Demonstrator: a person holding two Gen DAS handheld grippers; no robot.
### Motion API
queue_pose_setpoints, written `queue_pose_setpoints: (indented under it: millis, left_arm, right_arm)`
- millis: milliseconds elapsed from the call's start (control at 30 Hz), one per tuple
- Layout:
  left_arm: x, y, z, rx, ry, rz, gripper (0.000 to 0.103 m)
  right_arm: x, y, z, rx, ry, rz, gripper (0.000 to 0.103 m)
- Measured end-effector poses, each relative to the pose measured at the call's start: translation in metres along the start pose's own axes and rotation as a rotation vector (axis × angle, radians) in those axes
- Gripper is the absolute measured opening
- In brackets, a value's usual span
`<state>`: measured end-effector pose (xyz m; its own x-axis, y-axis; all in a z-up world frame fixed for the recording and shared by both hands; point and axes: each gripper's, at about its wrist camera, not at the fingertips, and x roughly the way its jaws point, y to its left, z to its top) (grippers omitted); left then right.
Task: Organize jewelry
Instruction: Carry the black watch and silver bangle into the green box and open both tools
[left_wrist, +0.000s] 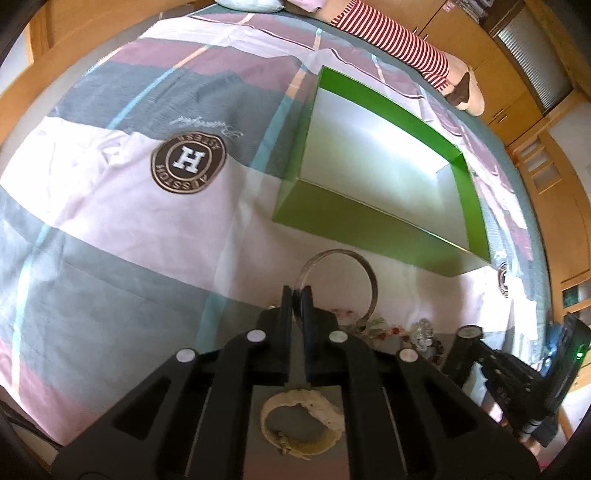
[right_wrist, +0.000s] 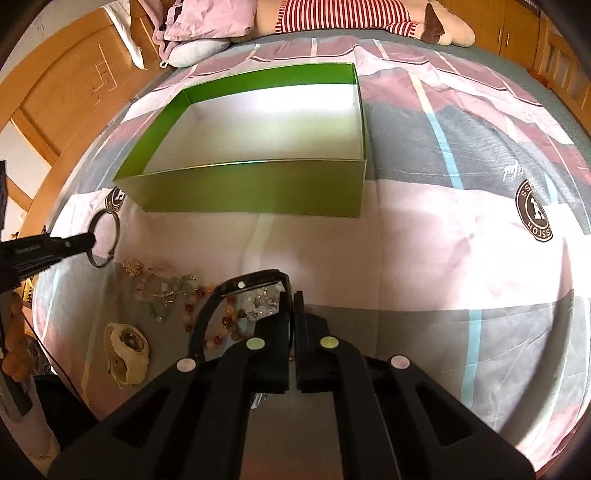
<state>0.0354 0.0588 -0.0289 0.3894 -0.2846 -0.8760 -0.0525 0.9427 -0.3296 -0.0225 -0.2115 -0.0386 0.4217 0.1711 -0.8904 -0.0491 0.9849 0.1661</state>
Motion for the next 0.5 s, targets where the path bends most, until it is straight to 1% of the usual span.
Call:
queue_pose_setpoints:
  millis: [67, 133, 200, 300, 367, 400, 433, 500]
  left_arm:
    - [-0.002, -0.001, 0.005, -0.006, -0.011, -0.001, 0.004]
    - [-0.007, -0.002, 0.009, -0.009, -0.034, -0.008, 0.004]
    - [-0.014, -0.003, 0.015, -0.015, -0.060, -0.024, 0.004]
    - [-0.017, -0.015, 0.031, -0.010, -0.096, -0.051, 0.004]
    - [-0.016, -0.024, 0.042, 0.001, -0.121, -0.039, 0.004]
    - [-0.012, -0.030, 0.049, 0.006, -0.124, -0.039, 0.004]
    - [-0.008, -0.033, 0.054, 0.006, -0.122, -0.044, 0.004]
    - [0.002, -0.038, 0.063, -0.002, -0.104, -0.055, 0.004]
  right_arm:
    - [-0.001, -0.001, -0.006, 0.007, 0.004, 0.009, 0.002]
    - [0.001, 0.004, -0.001, 0.004, -0.011, 0.013, 0.002]
    - [0.002, 0.007, 0.011, -0.007, -0.047, 0.005, 0.002]
    - [-0.015, 0.007, 0.030, -0.031, -0.146, 0.013, 0.002]
    - [-0.019, 0.010, 0.045, -0.039, -0.193, 0.008, 0.002]
    - [-0.019, 0.010, 0.052, -0.032, -0.205, 0.011, 0.002]
    - [-0.018, 0.008, 0.060, -0.016, -0.216, 0.032, 0.002]
    - [-0.012, 0.005, 0.072, 0.003, -0.229, 0.055, 0.002]
